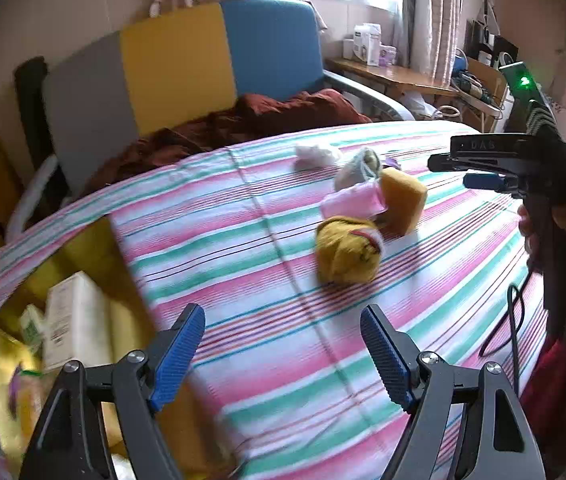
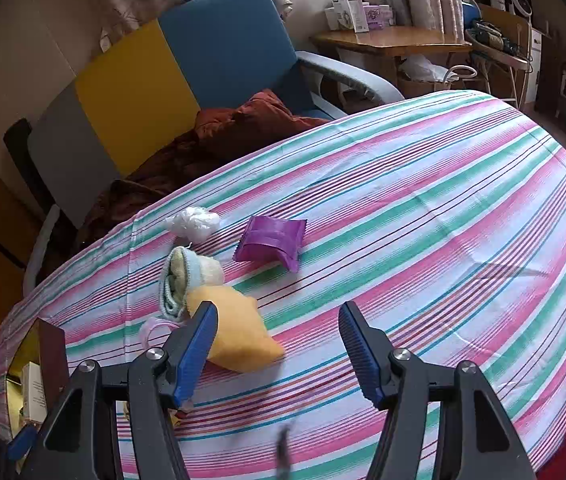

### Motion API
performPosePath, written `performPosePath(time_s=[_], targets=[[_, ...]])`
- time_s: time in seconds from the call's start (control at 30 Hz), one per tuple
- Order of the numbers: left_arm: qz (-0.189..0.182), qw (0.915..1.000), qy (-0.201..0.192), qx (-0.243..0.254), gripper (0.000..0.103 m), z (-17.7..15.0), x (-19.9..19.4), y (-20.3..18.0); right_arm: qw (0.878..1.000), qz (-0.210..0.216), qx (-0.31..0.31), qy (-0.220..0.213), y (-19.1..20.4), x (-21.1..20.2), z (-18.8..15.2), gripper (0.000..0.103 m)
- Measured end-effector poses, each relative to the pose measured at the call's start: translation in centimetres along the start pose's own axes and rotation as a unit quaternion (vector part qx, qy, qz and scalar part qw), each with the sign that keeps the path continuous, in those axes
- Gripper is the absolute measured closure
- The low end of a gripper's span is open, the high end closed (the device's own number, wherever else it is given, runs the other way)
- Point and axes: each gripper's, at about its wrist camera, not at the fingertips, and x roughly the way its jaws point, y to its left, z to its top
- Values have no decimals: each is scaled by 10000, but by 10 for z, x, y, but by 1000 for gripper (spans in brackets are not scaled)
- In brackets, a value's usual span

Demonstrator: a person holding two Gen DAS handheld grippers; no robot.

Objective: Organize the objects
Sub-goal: 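Grasp the yellow knitted sock with the left tool, then grasp the yellow sponge block with the right tool while the left tool holds the sock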

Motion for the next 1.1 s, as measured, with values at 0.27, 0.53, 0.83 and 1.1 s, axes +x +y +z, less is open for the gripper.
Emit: performPosePath(time_s=[0.27, 0.53, 0.83, 1.1], targets=[[-394, 9989, 229, -136, 22, 34, 47, -17, 9997, 165, 30, 157, 0, 7, 1, 39], [-631, 9964, 465, -312, 20, 56, 91, -26, 9995, 238, 16, 228, 1, 10, 2, 39], [-1120, 9889, 766, -609, 62, 47, 124, -21, 9993, 198, -34, 325, 2, 15, 1, 39], [-1134, 9900, 597, -583, 65, 4, 87, -23, 9944, 907, -477, 247, 23, 6, -3, 39]])
